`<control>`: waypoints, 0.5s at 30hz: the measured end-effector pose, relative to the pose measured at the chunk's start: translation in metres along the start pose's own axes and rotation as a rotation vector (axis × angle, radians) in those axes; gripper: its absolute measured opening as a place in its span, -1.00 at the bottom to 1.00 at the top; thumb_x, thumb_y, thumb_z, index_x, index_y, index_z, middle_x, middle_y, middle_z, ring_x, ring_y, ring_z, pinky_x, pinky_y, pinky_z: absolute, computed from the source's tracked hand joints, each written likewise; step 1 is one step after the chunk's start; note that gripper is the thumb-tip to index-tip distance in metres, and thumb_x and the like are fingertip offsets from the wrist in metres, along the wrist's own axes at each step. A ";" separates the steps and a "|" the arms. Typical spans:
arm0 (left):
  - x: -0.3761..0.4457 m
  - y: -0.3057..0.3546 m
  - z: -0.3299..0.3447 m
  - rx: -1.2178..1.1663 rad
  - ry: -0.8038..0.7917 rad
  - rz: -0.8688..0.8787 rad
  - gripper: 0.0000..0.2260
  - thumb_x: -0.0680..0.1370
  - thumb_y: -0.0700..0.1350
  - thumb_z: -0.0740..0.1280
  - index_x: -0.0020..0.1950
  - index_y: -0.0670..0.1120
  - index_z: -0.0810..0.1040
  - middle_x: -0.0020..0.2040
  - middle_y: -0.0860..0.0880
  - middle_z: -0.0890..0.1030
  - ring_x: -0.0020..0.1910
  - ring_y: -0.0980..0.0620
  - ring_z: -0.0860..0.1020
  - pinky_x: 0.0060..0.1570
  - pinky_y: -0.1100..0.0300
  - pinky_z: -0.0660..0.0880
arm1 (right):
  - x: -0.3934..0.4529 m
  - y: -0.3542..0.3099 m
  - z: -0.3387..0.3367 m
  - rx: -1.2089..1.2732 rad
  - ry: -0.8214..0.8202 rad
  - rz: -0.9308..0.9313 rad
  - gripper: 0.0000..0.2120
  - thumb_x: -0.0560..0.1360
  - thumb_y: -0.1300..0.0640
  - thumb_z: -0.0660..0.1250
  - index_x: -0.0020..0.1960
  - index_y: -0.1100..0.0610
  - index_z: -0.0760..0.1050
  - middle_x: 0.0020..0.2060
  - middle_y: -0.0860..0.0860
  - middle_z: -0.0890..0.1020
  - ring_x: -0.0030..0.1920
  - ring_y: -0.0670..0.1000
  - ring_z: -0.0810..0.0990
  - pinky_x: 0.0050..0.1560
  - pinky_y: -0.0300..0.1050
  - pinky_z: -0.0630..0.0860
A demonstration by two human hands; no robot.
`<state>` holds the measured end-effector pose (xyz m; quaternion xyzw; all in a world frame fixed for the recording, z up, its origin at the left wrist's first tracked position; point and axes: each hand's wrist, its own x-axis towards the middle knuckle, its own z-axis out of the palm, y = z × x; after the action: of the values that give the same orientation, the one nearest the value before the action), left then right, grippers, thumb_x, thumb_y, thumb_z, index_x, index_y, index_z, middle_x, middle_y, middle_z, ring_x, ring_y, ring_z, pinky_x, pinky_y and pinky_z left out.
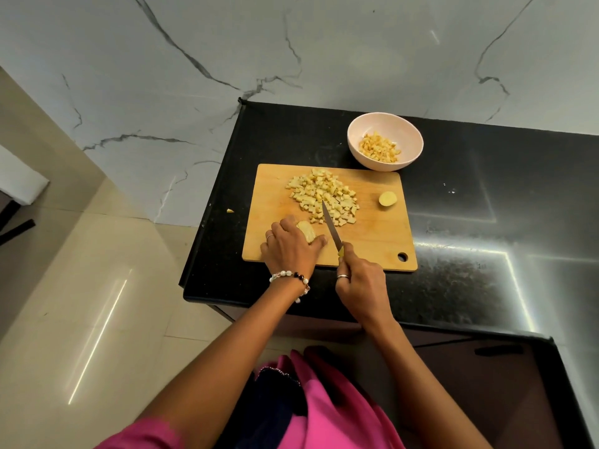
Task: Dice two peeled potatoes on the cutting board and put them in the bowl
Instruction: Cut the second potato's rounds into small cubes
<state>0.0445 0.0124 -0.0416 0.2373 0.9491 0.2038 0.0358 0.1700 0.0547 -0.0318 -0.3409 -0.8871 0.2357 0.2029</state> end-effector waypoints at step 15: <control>0.043 -0.036 -0.019 -0.215 -0.227 0.230 -0.61 0.42 -0.10 0.41 0.25 -0.01 0.56 0.02 0.03 0.44 -0.07 0.02 0.50 0.01 0.06 0.52 | 0.007 -0.001 0.020 -0.112 -0.124 -0.113 -0.54 0.55 0.16 0.12 0.41 0.31 0.32 -0.29 0.22 0.60 -0.33 0.23 0.51 -0.39 0.00 0.29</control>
<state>-0.0128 -0.0033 -0.0373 0.3606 0.8783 0.2786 0.1445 0.1540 0.0535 -0.0455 -0.2861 -0.9275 0.1948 0.1414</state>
